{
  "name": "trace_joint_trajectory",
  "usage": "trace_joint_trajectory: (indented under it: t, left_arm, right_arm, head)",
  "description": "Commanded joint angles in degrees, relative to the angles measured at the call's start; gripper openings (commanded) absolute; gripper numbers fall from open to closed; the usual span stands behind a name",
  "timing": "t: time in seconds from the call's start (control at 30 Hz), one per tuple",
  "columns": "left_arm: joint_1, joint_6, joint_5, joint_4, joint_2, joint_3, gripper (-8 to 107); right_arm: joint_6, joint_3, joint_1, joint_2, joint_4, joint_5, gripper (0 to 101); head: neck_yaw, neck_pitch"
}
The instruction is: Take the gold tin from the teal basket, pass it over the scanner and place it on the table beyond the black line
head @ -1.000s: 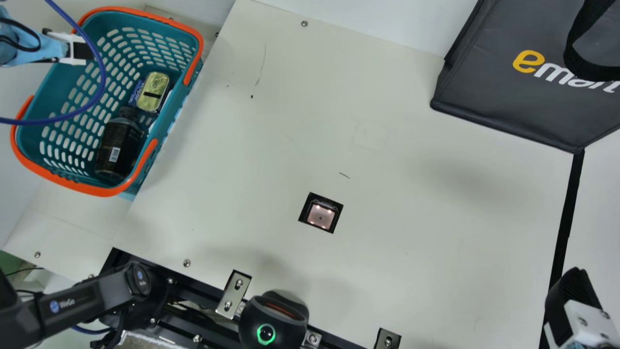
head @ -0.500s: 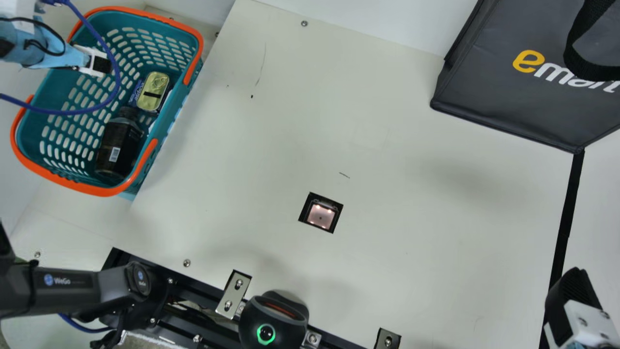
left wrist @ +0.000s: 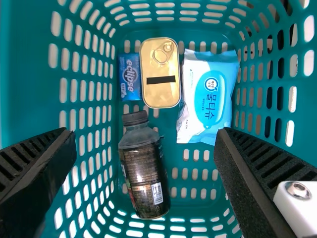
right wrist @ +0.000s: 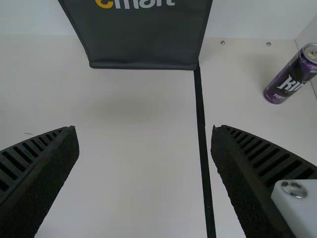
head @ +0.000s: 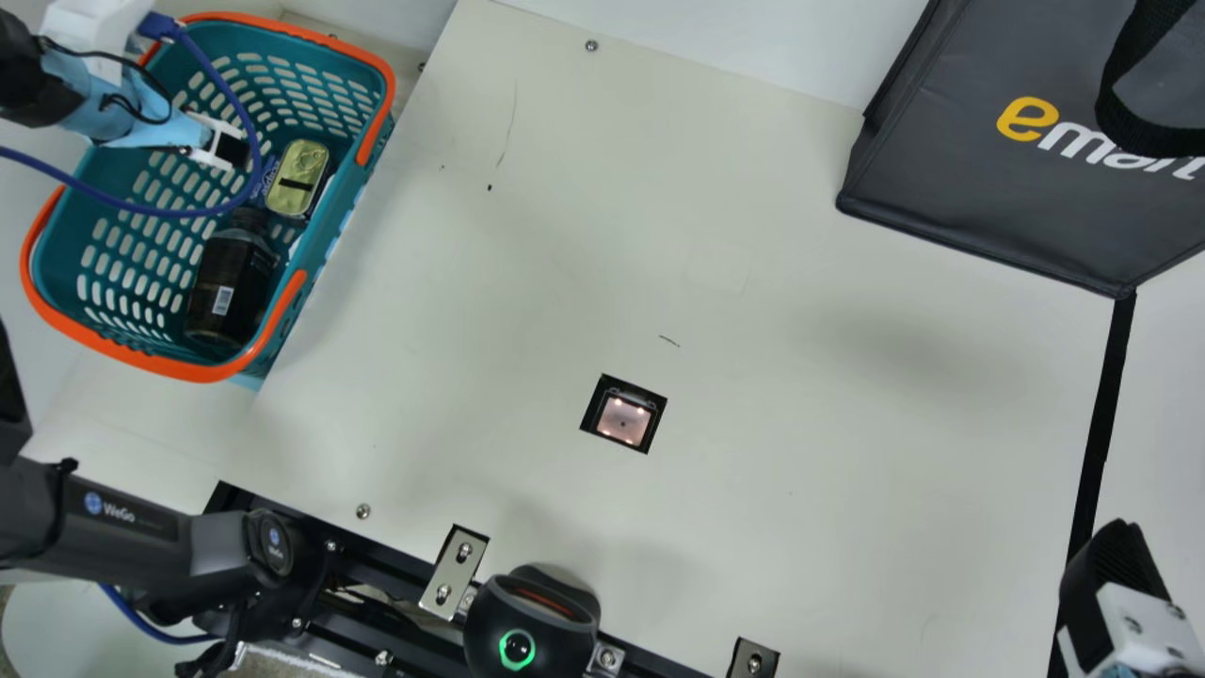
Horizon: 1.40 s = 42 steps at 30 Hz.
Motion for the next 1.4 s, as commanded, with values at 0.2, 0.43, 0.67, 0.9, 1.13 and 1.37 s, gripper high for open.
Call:
trace_joint_trajectory:
  t: [0.2,0.43,0.67,0.9,1.13,1.37]
  left_arm:
    - [-0.7,1.1,-2.1,-0.3,2.2,1.9,90]
    - [-1.4,1.7,-4.2,-0.7,3.5,3.7,90]
    - [-2.0,2.2,-6.4,-1.1,4.8,5.4,90]
    - [-2.4,2.5,-8.7,-1.0,6.1,6.9,90]
    - [-2.5,3.5,-10.6,-1.3,7.7,7.9,90]
    - [-2.6,3.5,-12.6,-1.0,9.2,8.8,90]
  right_arm:
    - [0.0,0.0,0.0,0.0,0.0,0.0,95]
    - [0.0,0.0,0.0,0.0,0.0,0.0,95]
    - [0.0,0.0,0.0,0.0,0.0,0.0,95]
    - [0.0,0.0,0.0,0.0,0.0,0.1,95]
    - [0.0,0.0,0.0,0.0,0.0,0.1,95]
    - [0.0,0.0,0.0,0.0,0.0,0.1,95]
  head:
    - [0.2,-1.7]
    - [0.2,-1.7]
    - [0.2,-1.7]
    - [0.2,-1.7]
    - [0.2,-1.7]
    - [0.2,-1.7]
